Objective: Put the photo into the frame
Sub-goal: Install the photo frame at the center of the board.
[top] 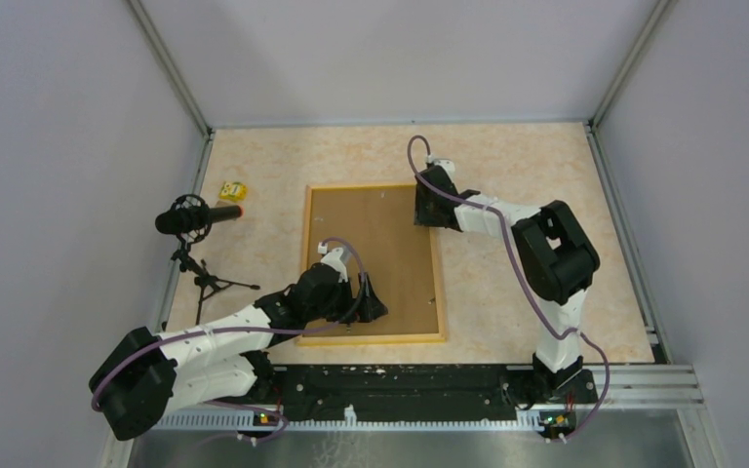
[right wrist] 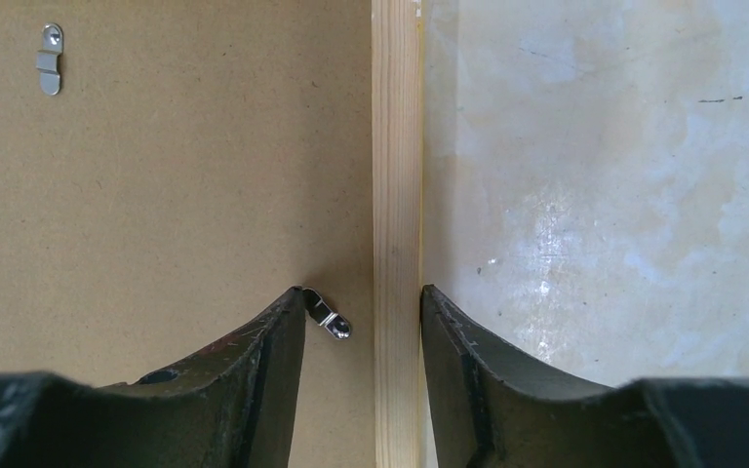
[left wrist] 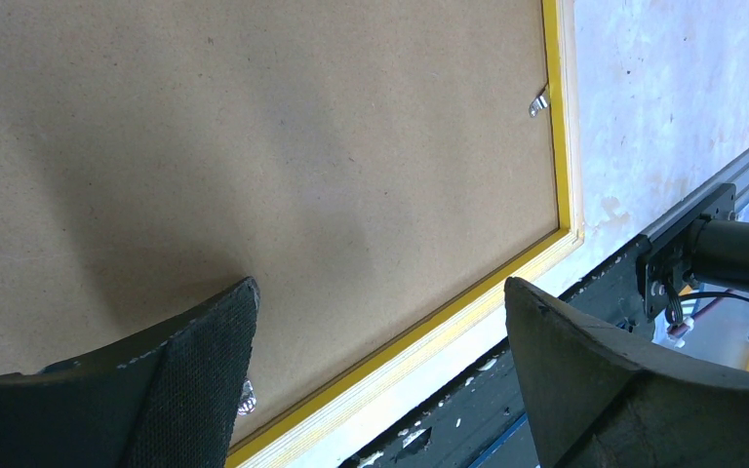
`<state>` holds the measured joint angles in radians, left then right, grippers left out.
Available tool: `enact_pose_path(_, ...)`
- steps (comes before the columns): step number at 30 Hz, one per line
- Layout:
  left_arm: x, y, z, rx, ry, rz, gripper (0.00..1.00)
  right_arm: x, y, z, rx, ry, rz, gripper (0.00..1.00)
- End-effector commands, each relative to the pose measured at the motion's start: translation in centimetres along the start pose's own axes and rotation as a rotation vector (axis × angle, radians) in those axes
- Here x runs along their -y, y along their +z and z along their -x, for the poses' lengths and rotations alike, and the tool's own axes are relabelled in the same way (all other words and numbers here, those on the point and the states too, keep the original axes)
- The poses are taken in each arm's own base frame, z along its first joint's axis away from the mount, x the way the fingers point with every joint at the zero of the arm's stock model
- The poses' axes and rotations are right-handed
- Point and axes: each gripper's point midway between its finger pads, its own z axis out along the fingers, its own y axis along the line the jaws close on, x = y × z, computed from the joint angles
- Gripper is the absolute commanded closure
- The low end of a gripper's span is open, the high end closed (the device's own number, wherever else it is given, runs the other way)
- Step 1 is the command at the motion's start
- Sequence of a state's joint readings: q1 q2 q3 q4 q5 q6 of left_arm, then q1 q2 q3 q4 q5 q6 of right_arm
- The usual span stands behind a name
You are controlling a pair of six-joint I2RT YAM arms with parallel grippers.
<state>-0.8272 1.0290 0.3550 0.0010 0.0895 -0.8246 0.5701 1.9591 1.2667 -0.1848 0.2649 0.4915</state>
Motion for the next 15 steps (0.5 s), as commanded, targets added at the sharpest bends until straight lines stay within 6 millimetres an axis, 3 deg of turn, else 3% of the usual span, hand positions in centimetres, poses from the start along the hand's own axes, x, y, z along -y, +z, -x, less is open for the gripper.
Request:
enact_pose_path(1,-0.1,-0.1,0.0,0.010,0.005,-0.009,0.02,1.4,0.3,-2.2,-0.055,-0.059,-0.053,0.54)
enact_pose_path(8,-0.2,-0.2,0.1,0.015,0.004,-0.005,0.02,1.3,-0.8,-2.2,-0.050,-0.131,-0.007,0.53)
enact_pose_path(15,0.0,-0.1,0.0,0.008,0.003,-0.011,0.02,1.8,-0.4,-2.3,-0.052,-0.139,-0.015,0.53)
